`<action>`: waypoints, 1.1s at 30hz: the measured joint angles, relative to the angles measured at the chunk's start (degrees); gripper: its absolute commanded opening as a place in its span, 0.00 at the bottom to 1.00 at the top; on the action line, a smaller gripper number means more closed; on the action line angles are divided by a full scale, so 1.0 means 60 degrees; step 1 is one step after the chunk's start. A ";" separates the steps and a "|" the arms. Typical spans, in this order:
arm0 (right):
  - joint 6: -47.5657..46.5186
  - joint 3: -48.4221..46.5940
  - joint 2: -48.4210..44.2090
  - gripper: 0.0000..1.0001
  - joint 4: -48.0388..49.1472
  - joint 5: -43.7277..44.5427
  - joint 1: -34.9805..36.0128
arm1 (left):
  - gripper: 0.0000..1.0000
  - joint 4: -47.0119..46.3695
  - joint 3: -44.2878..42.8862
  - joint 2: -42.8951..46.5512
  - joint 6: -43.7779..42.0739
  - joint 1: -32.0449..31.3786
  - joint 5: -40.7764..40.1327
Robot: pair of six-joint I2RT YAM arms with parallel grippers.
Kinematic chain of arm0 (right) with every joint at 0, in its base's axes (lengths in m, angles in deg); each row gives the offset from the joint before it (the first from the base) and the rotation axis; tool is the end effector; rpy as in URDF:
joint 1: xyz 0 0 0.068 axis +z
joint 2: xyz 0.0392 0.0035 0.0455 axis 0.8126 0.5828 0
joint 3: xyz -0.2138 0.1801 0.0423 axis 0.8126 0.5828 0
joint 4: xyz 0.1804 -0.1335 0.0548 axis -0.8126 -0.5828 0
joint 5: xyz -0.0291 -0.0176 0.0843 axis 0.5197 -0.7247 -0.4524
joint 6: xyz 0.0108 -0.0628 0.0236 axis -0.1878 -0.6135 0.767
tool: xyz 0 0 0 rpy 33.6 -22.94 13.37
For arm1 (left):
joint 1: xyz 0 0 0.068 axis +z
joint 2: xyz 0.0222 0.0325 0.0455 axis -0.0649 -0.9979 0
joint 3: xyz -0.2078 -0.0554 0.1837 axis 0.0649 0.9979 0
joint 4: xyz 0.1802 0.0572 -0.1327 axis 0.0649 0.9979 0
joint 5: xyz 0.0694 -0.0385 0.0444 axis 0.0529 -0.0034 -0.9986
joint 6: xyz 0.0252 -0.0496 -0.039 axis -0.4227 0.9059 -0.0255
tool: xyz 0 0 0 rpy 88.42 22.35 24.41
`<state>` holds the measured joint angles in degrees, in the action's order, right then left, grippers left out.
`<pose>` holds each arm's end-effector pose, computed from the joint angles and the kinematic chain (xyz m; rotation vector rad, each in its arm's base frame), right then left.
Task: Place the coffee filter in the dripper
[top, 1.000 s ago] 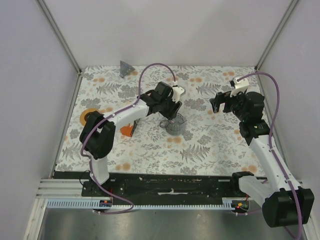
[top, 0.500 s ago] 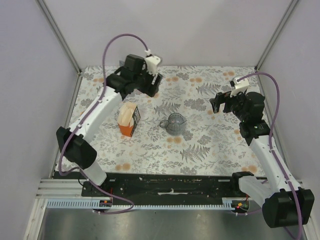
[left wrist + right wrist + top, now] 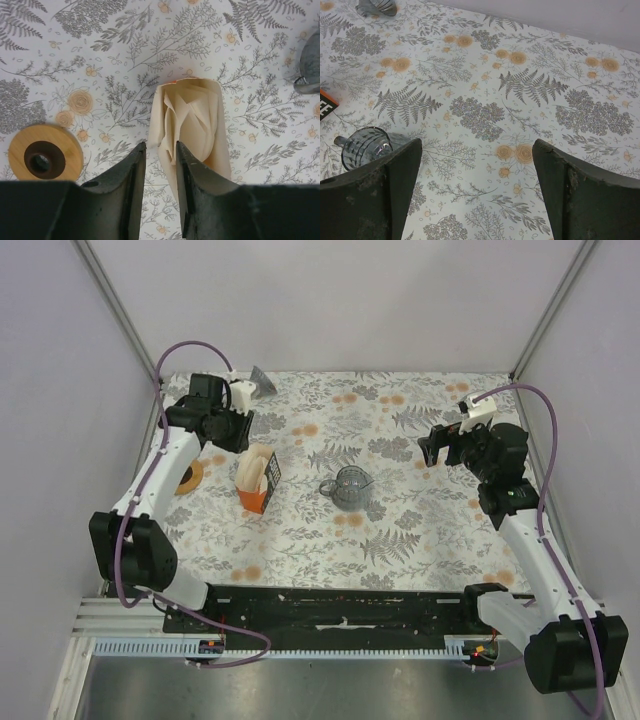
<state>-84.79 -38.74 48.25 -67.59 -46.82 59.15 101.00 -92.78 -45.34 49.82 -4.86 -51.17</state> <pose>0.2115 0.0330 0.3320 -0.3150 1.7868 0.2834 0.3008 -0.0551 0.3290 0.5772 2.3716 -0.1642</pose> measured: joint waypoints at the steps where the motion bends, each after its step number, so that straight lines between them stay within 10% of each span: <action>1: 0.0000 0.0000 0.0000 0.98 0.0000 0.0000 -0.0004 | 0.36 0.0036 0.0153 0.0000 -0.0062 -0.0033 0.0036; 33: 0.0000 0.0000 0.0127 0.98 0.0007 0.0000 -0.0004 | 0.26 -0.0423 0.0943 -0.0823 -0.0463 -0.0667 -0.0120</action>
<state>-84.79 -38.74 49.01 -67.55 -46.82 59.13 98.47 -87.12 -50.28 47.04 -8.86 -51.89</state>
